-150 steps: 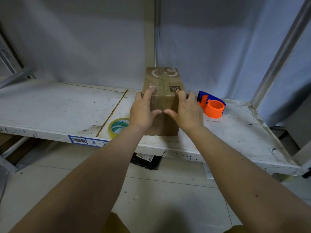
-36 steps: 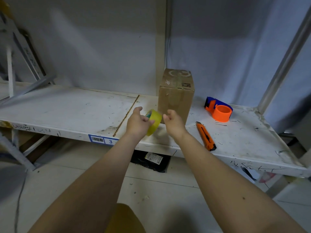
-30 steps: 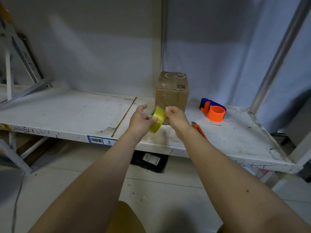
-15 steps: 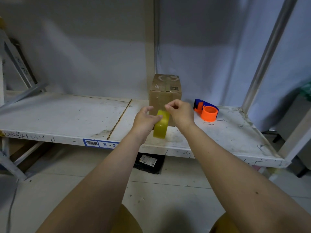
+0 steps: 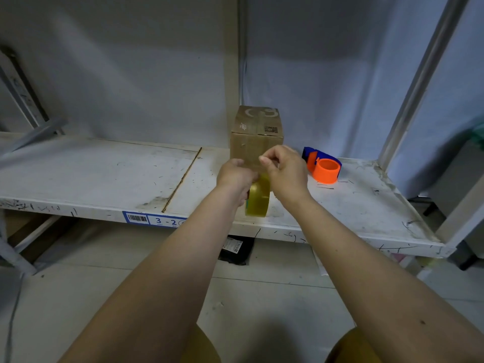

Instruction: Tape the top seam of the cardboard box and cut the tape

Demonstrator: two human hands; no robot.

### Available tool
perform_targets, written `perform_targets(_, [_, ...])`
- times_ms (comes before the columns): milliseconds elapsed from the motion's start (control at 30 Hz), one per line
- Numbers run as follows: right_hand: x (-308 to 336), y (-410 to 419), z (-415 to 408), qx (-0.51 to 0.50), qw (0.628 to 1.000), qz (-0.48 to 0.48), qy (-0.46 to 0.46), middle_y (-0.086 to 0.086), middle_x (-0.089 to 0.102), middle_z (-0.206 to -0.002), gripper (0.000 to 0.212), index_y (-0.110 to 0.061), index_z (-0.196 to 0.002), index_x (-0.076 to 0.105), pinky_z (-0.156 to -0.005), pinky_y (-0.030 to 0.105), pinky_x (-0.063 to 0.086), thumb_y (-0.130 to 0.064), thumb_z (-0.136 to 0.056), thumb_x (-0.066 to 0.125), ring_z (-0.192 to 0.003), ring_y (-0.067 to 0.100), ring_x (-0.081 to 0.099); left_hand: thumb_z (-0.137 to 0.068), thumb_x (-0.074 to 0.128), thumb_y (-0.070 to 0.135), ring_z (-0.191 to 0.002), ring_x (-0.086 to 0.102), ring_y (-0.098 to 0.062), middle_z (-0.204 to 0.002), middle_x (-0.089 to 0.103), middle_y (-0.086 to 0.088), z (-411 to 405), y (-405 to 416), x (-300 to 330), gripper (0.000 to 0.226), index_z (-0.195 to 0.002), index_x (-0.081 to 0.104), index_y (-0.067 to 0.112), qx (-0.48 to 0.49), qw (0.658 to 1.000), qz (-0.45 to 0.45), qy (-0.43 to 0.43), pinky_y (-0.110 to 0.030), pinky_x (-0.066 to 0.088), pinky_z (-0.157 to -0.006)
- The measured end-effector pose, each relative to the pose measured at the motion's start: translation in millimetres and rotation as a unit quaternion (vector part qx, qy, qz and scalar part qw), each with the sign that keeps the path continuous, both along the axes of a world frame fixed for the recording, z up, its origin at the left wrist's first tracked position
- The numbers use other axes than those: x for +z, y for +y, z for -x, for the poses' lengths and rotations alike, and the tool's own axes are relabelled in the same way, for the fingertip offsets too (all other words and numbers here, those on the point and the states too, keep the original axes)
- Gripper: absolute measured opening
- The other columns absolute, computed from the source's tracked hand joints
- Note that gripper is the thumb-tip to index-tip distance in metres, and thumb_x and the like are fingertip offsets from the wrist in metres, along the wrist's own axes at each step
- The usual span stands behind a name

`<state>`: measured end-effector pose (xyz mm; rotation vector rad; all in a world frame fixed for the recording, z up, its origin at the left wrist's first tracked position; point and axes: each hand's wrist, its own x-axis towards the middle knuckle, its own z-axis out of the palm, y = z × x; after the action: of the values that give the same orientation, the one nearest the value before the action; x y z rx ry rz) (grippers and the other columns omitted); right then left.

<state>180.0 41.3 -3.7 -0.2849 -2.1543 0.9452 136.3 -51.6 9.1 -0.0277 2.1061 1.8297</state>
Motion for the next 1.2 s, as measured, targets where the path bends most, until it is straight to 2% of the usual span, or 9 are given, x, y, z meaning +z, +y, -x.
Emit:
perform_targets(133, [8, 9, -1, 0.024, 0.997, 0.058, -0.044, 0.0, 0.065, -0.089, 0.01, -0.013, -0.087, 0.065, -0.081, 0.038, 0.054, -0.019, -0.092, 0.06, -0.087, 0.018, 0.06, -0.082, 0.072, 0.011, -0.103, 0.067, -0.028, -0.116, 0.068, -0.008, -2, 0, -2, 0.044, -0.123, 0.059, 0.021, -0.008, 0.999, 0.023, 0.039, -0.041, 0.057, -0.089])
perform_targets(267, [20, 14, -10, 0.074, 0.992, 0.071, -0.07, -0.004, 0.062, -0.083, 0.011, -0.013, -0.09, 0.065, -0.078, 0.032, 0.051, -0.02, -0.094, 0.058, -0.081, 0.012, 0.057, -0.084, 0.071, 0.017, -0.103, 0.058, -0.015, -0.111, 0.064, 0.003, -3, -4, 1, 0.029, -0.113, 0.067, 0.019, -0.014, 0.991, 0.003, 0.136, -0.025, 0.046, -0.083])
perform_targets(367, [24, 14, -14, 0.083, 0.991, 0.064, -0.078, -0.001, 0.063, -0.087, 0.01, -0.013, -0.091, 0.065, -0.075, 0.026, 0.049, -0.021, -0.094, 0.058, -0.082, 0.013, 0.057, -0.086, 0.069, 0.014, -0.1, 0.062, -0.013, -0.104, 0.068, 0.004, -5, -6, 8, 0.022, -0.108, 0.068, 0.019, -0.029, 0.983, -0.022, 0.179, -0.016, 0.045, -0.071])
perform_targets(467, [26, 16, -16, 0.081, 0.991, 0.073, -0.078, -0.001, 0.064, -0.086, 0.009, -0.015, -0.089, 0.065, -0.073, 0.025, 0.049, -0.021, -0.093, 0.06, -0.081, 0.013, 0.057, -0.087, 0.067, 0.013, -0.09, 0.065, -0.012, -0.089, 0.069, 0.004, -8, -4, 10, 0.014, -0.099, 0.067, 0.019, -0.027, 0.982, -0.021, 0.187, -0.021, 0.05, -0.074])
perform_targets(600, [24, 21, -20, 0.071, 0.991, 0.097, -0.066, -0.003, 0.064, -0.084, 0.003, -0.015, -0.09, 0.067, -0.074, 0.024, 0.049, -0.016, -0.09, 0.064, -0.082, 0.012, 0.057, -0.085, 0.069, 0.012, -0.085, 0.066, -0.013, -0.078, 0.069, 0.001, -13, -1, 14, 0.024, -0.103, 0.054, 0.02, -0.025, 0.975, -0.025, 0.22, -0.02, 0.044, -0.069])
perform_targets(767, [23, 24, -23, 0.081, 0.975, 0.197, -0.068, -0.001, 0.066, -0.08, 0.045, -0.016, -0.125, 0.042, -0.086, 0.022, 0.049, -0.009, -0.088, 0.066, -0.085, 0.01, 0.064, -0.085, 0.069, 0.009, -0.086, 0.066, -0.014, -0.082, 0.071, -0.007, -14, -3, 19, 0.036, -0.105, 0.041, 0.021, -0.029, 0.973, -0.009, 0.227, -0.029, 0.045, -0.088])
perform_targets(967, [20, 27, -28, 0.132, 0.974, 0.165, -0.078, 0.001, 0.062, -0.109, 0.037, -0.027, -0.103, 0.041, -0.088, 0.027, 0.047, -0.013, -0.085, 0.07, -0.104, 0.012, 0.056, -0.088, 0.066, 0.011, -0.088, 0.067, -0.018, -0.085, 0.074, -0.008, -14, -7, 20, 0.033, -0.106, 0.041, 0.021, -0.057, 0.971, -0.011, 0.232, -0.036, 0.05, -0.096])
perform_targets(1100, [15, 28, -24, 0.13, 0.982, 0.116, -0.075, 0.003, 0.056, -0.089, 0.024, -0.025, -0.085, 0.047, -0.072, 0.027, 0.05, -0.011, -0.085, 0.068, -0.087, 0.016, 0.055, -0.089, 0.064, 0.009, -0.083, 0.067, -0.016, -0.079, 0.072, -0.001, -12, -10, 23, 0.031, -0.106, 0.041, 0.02, -0.065, 0.968, -0.022, 0.242, -0.038, 0.052, -0.094])
perform_targets(1200, [14, 27, -22, 0.125, 0.986, 0.104, -0.05, -0.003, 0.059, -0.083, 0.016, -0.019, -0.081, 0.056, -0.074, 0.027, 0.051, -0.009, -0.084, 0.069, -0.084, 0.015, 0.057, -0.089, 0.063, 0.01, -0.085, 0.067, -0.017, -0.084, 0.071, -0.006, -11, -14, 24, 0.03, -0.105, 0.04, 0.021, -0.064, 0.968, -0.01, 0.244, -0.035, 0.053, -0.089])
